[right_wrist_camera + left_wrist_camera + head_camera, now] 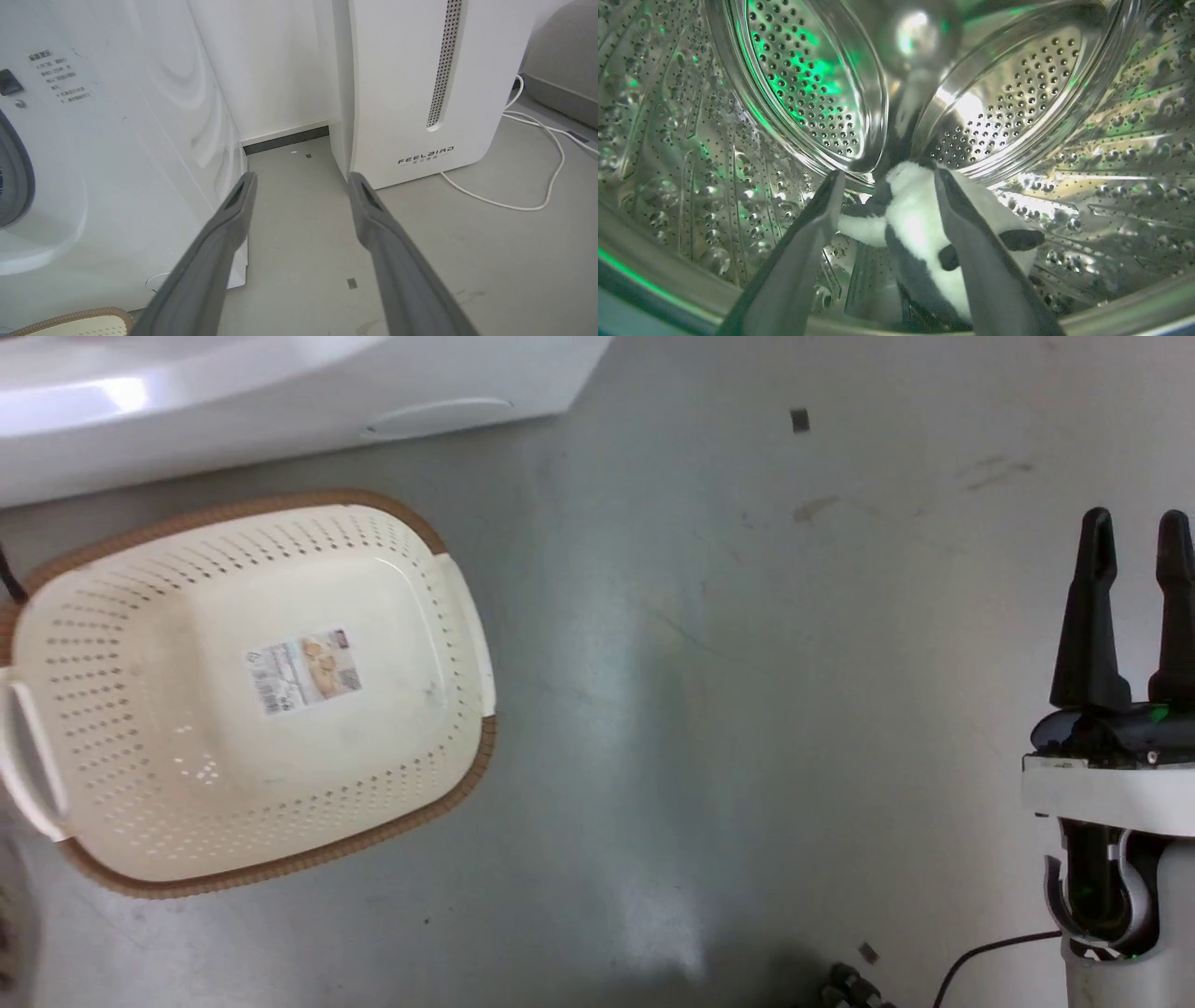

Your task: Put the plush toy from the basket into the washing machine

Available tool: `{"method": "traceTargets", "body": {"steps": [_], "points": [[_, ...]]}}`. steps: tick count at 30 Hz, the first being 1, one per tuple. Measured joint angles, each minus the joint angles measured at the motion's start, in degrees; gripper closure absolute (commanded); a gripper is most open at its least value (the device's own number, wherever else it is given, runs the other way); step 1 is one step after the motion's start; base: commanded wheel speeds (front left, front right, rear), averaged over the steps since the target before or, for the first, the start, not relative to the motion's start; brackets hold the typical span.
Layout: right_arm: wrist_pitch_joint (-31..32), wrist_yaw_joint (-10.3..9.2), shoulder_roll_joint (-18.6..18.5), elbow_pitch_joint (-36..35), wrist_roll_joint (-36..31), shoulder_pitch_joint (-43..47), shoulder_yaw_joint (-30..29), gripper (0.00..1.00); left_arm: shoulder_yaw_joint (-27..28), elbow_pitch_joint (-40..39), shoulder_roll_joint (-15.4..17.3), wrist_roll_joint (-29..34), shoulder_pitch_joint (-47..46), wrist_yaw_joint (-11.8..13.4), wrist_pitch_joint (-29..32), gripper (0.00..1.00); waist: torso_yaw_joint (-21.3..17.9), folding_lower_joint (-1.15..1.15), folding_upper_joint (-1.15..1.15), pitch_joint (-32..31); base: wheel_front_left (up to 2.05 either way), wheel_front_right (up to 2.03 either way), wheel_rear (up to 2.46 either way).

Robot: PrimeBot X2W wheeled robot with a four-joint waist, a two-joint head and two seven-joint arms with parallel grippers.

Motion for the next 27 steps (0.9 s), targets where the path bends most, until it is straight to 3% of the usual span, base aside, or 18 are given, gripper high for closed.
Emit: {"method": "traceTargets", "body": {"steps": [8, 18, 27], "points": [[0.0, 0.0, 0.0, 1.35, -2.41, 0.96, -0.74, 0.0, 0.37, -6.15, -4.25, 0.12, 14.18, -1.16, 0.0, 0.0, 2.84, 0.0, 0.0, -5.79, 0.0, 0.0, 0.0], [0.0, 0.0, 0.0, 2.2, -6.5, 4.63, -2.07, 0.0, 1.22, -18.46, -10.87, 1.26, 33.96, -0.01, 0.0, 0.0, 7.36, 0.0, 0.0, -14.73, 0.0, 0.0, 0.0], [0.0, 0.0, 0.01, 1.92, -10.62, 9.16, -2.44, 0.0, 1.45, -26.51, -15.86, 2.19, 46.23, -0.05, 0.0, 0.0, 11.66, -0.01, 0.0, -23.47, 0.0, 0.0, 0.0]]}}
